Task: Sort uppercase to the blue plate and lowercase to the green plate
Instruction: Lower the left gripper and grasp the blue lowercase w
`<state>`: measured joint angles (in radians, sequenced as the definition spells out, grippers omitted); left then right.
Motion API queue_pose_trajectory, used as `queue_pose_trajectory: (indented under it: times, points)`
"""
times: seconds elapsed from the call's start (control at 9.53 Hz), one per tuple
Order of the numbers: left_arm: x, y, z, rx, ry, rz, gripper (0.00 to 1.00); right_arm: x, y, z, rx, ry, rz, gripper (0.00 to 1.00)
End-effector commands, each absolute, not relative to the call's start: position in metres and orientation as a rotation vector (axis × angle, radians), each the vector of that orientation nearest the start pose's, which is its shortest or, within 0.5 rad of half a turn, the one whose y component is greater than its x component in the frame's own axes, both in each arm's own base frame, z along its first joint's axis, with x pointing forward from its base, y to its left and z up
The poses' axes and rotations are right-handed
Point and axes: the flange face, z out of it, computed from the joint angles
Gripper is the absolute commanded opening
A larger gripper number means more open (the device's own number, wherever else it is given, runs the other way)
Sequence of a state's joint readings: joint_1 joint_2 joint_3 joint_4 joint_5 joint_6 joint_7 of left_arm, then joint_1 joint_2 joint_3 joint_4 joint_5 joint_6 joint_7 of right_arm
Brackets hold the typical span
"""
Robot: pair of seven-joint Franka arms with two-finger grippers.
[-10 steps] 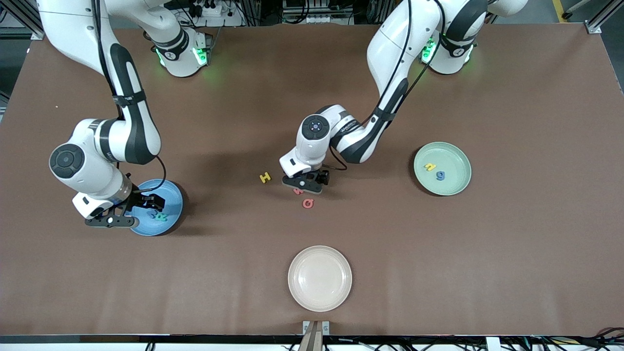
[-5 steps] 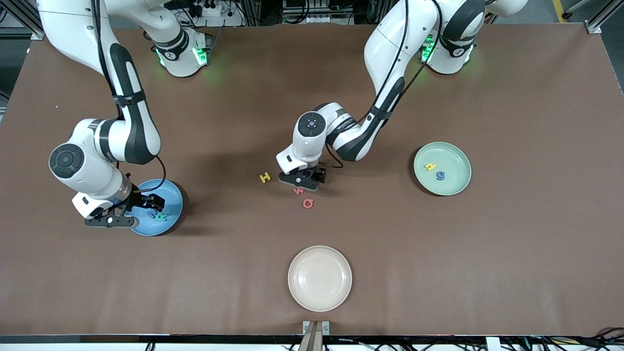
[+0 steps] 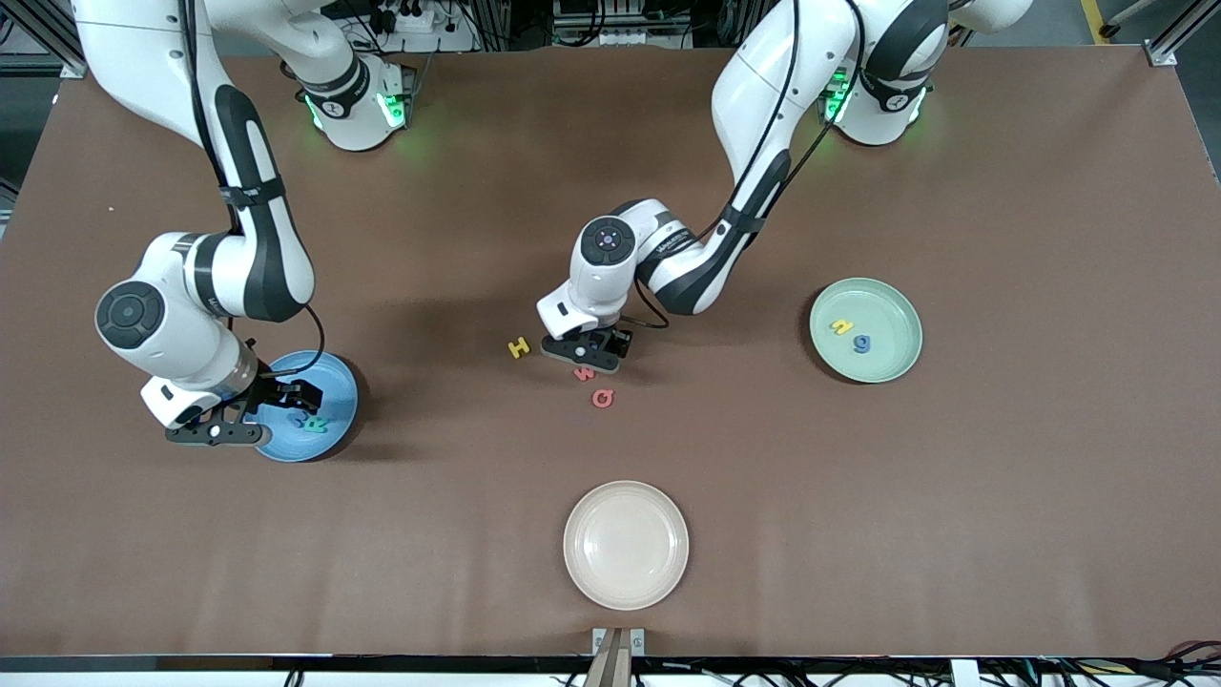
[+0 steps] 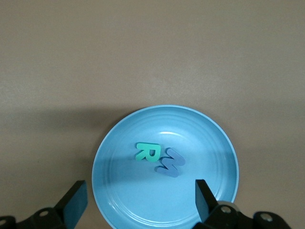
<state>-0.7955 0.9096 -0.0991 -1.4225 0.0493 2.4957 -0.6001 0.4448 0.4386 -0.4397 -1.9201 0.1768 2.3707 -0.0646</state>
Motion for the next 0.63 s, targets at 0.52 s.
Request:
queue_pose_trajectory:
  times: [0.52]
  points:
    - [0.4763, -0.5637, 0.1649, -3.205, 0.478, -0.087, 0.36, 0.6324, 0.0262, 0.3066, -3.157, 0.037, -0.127, 1.0]
